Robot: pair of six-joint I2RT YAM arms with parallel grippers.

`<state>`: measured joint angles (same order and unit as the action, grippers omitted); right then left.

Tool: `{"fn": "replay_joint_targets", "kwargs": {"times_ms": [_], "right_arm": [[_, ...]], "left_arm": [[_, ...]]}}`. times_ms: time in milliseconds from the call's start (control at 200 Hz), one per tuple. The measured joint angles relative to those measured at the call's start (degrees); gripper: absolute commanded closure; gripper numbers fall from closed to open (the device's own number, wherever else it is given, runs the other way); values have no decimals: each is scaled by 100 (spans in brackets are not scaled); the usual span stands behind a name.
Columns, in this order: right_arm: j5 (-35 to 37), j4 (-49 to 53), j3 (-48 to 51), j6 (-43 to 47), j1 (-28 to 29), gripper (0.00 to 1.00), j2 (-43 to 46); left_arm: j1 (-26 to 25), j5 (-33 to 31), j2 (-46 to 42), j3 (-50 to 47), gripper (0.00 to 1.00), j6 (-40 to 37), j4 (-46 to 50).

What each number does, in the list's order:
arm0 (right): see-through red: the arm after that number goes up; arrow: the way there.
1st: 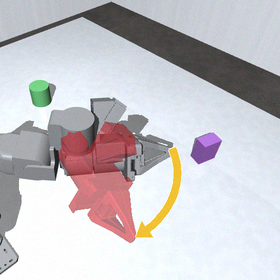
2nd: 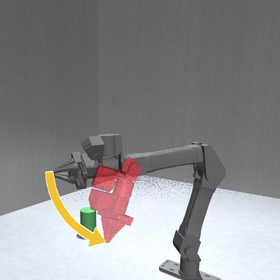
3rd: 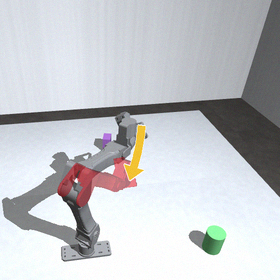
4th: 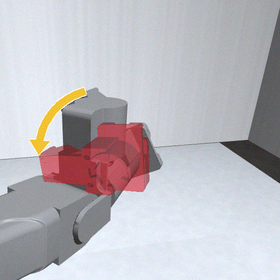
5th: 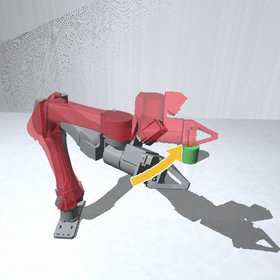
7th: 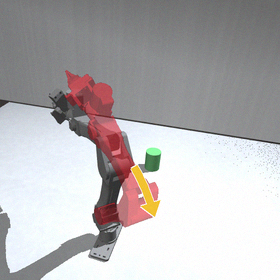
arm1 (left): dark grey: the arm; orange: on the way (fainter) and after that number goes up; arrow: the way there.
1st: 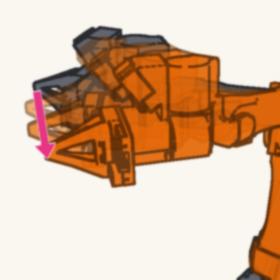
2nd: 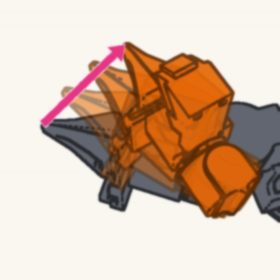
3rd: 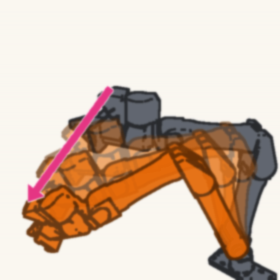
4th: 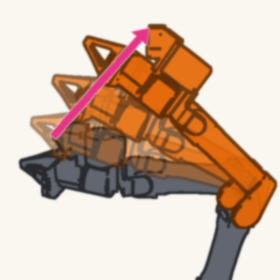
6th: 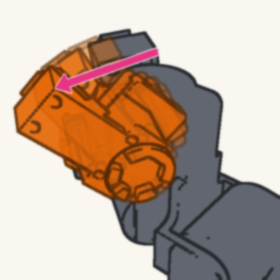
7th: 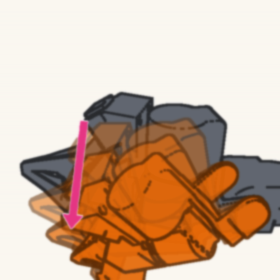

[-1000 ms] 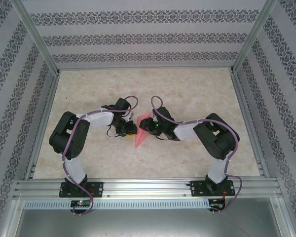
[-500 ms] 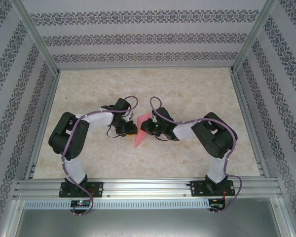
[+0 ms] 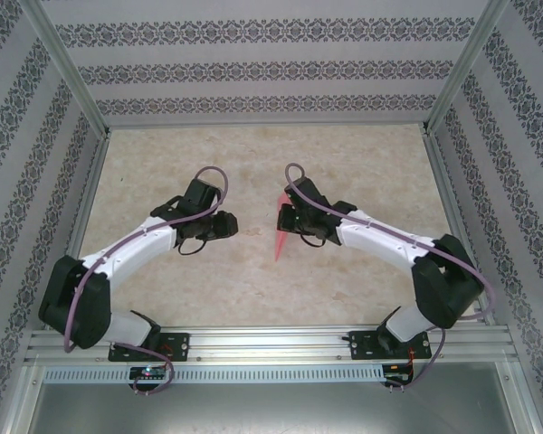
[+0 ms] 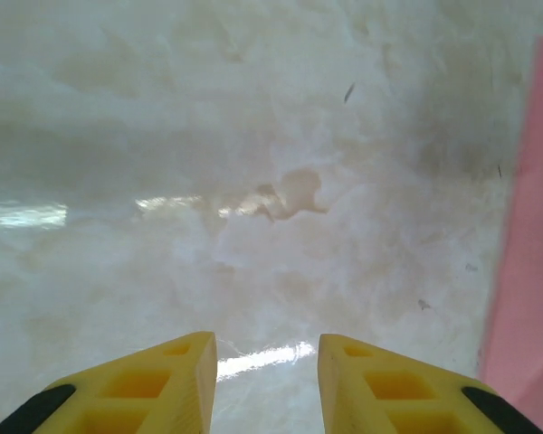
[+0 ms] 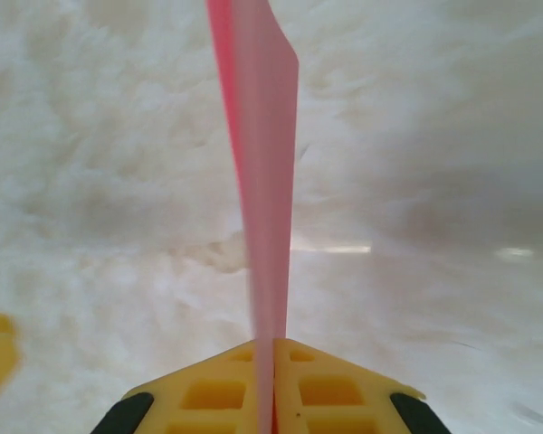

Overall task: Fold a paper plane with a square sheet of paper (pick it up from the middle)
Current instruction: Turn over the paper at the center of the table.

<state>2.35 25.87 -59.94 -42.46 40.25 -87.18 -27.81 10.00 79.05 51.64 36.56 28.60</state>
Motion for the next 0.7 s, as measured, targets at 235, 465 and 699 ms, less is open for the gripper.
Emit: {"fn": "replay_joint_targets", "kwargs": {"times_ms": [235, 465, 699], "right_arm": [[1829, 2870, -870, 103, 275, 90, -4], [2256, 3880, -1722, -66, 809, 86, -1215], [2131, 4197, -2914, -151, 1139, 84, -2973]], "left_arm": [[2, -997, -734, -529, 57, 315, -4], [57, -1770, -1182, -710, 52, 608, 120], [125, -2041, -1471, -872, 51, 713, 278]]}}
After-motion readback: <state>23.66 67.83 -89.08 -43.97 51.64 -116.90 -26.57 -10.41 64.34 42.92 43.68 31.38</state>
